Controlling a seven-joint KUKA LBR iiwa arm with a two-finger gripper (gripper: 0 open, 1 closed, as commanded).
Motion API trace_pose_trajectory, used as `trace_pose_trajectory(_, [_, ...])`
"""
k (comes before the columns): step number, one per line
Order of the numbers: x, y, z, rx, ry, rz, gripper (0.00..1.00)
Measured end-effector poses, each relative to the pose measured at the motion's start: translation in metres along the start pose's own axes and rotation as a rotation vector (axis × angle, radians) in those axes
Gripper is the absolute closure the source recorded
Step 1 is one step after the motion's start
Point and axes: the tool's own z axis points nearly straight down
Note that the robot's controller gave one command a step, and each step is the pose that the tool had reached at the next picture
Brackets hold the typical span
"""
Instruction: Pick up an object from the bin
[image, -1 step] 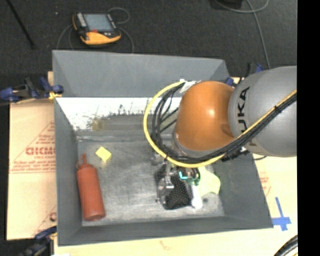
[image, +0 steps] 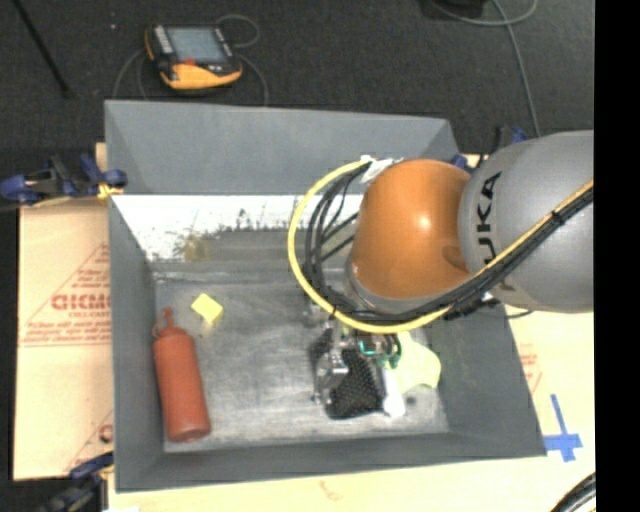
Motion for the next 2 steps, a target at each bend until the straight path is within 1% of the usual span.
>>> trace_pose_trajectory(1, [-0.048,-0.021,0.029,0.002,-0.006,-0.076,0.0])
trace_pose_trajectory(2, [-0.034,-0.03,0.086,0.001,-0.005,-0.018,0.0])
